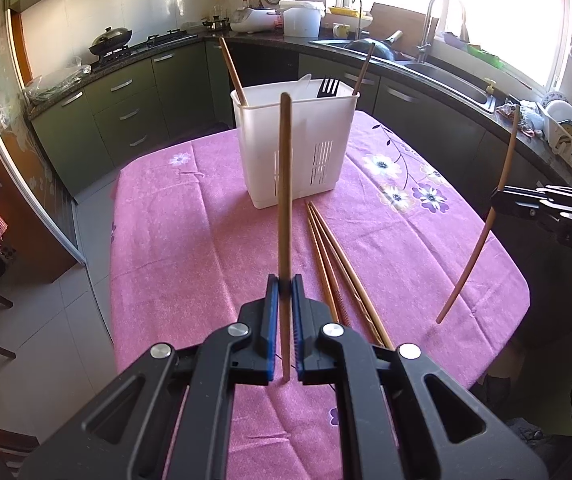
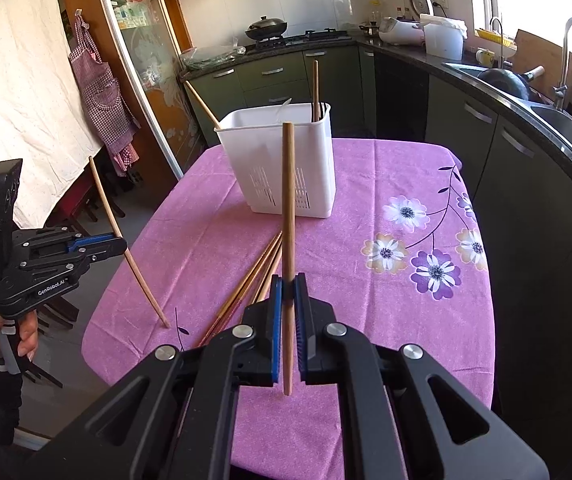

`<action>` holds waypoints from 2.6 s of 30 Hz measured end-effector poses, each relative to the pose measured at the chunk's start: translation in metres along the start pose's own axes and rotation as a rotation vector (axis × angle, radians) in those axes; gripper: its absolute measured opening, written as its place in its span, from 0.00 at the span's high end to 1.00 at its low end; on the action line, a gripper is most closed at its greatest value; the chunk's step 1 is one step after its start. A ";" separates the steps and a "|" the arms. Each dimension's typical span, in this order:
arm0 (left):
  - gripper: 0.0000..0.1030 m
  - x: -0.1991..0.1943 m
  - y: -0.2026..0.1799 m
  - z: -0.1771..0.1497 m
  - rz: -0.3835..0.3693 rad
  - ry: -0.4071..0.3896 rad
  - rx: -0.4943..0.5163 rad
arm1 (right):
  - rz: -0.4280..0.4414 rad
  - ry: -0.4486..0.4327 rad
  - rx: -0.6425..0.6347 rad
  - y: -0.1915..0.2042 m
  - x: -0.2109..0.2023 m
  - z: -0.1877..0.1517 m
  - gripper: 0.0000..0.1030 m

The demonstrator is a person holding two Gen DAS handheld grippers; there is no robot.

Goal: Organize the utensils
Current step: 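Lift the chopstick with the right tool while the left tool holds its chopstick up, then lower both chopsticks into the basket and open both tools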

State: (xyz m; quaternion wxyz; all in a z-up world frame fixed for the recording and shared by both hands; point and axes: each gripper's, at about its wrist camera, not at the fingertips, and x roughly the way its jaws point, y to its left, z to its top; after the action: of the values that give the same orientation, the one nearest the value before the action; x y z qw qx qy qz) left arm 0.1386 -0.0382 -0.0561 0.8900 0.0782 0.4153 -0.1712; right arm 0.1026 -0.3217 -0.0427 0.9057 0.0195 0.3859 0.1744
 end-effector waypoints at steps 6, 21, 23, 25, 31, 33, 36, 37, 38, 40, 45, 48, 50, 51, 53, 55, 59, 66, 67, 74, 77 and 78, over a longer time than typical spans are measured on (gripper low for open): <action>0.94 -0.004 -0.001 0.000 -0.001 -0.014 -0.002 | 0.010 -0.002 -0.012 0.006 0.001 0.003 0.93; 0.94 -0.018 -0.004 0.018 -0.015 -0.046 -0.001 | 0.006 -0.018 -0.029 0.010 -0.003 0.010 0.93; 0.94 -0.025 -0.006 0.029 -0.023 -0.057 0.009 | 0.002 -0.021 -0.031 0.010 -0.005 0.011 0.93; 0.94 -0.032 -0.009 0.043 -0.028 -0.070 0.021 | 0.000 -0.025 -0.031 0.010 -0.006 0.013 0.93; 0.94 -0.050 -0.012 0.103 -0.028 -0.138 0.031 | 0.009 -0.021 -0.031 0.007 -0.006 0.013 0.93; 0.94 -0.055 -0.012 0.124 -0.019 -0.176 0.025 | 0.015 -0.015 -0.027 0.005 -0.004 0.013 0.93; 0.94 -0.058 -0.012 0.157 0.013 -0.240 0.026 | 0.018 -0.011 -0.015 -0.002 -0.002 0.012 0.93; 0.94 -0.058 -0.013 0.167 0.020 -0.256 0.025 | 0.018 -0.010 -0.012 -0.004 -0.001 0.012 0.93; 0.94 -0.057 -0.013 0.177 0.025 -0.271 0.023 | 0.019 -0.009 -0.008 -0.006 -0.001 0.012 0.93; 0.94 -0.052 -0.014 0.194 0.042 -0.303 0.014 | 0.020 -0.007 -0.005 -0.009 0.000 0.012 0.93; 0.94 -0.019 -0.010 0.218 0.078 -0.291 -0.022 | 0.027 -0.001 0.007 -0.017 0.004 0.011 0.93; 0.94 0.009 -0.010 0.214 0.083 -0.235 -0.023 | 0.035 -0.001 0.011 -0.020 0.005 0.015 0.93; 0.94 0.026 -0.008 0.207 0.082 -0.194 -0.030 | 0.041 -0.012 0.010 -0.019 0.004 0.021 0.93; 0.94 0.033 -0.006 0.201 0.082 -0.173 -0.030 | 0.042 -0.021 0.007 -0.017 0.002 0.025 0.93; 0.93 0.046 -0.004 0.193 0.087 -0.133 -0.033 | 0.038 -0.047 -0.006 -0.012 -0.003 0.037 0.93; 0.93 0.054 -0.002 0.183 0.075 -0.099 -0.034 | 0.036 -0.082 -0.020 -0.005 -0.008 0.053 0.93; 0.92 0.054 0.002 0.168 0.065 -0.085 -0.035 | 0.045 -0.160 -0.020 0.005 -0.015 0.095 0.93; 0.81 0.018 0.006 0.145 0.034 -0.125 -0.046 | 0.057 -0.321 0.026 0.008 -0.017 0.181 0.93; 0.77 0.014 0.006 0.142 0.034 -0.126 -0.044 | 0.039 -0.343 0.030 0.008 -0.015 0.191 0.93; 0.76 0.013 0.007 0.111 0.027 -0.060 -0.015 | -0.074 -0.281 0.019 0.004 0.049 0.219 0.93; 0.76 0.021 0.006 0.099 0.022 -0.017 -0.012 | -0.082 -0.224 0.015 0.000 0.077 0.213 0.93; 0.76 0.025 0.005 0.096 0.014 0.003 -0.011 | -0.081 -0.214 0.013 -0.001 0.083 0.211 0.93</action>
State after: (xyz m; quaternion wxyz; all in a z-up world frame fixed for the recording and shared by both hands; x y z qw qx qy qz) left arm 0.2233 -0.0666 -0.0136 0.8910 0.0764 0.4171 -0.1624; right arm 0.3051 -0.2740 0.0475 0.9478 0.0281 0.2888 0.1319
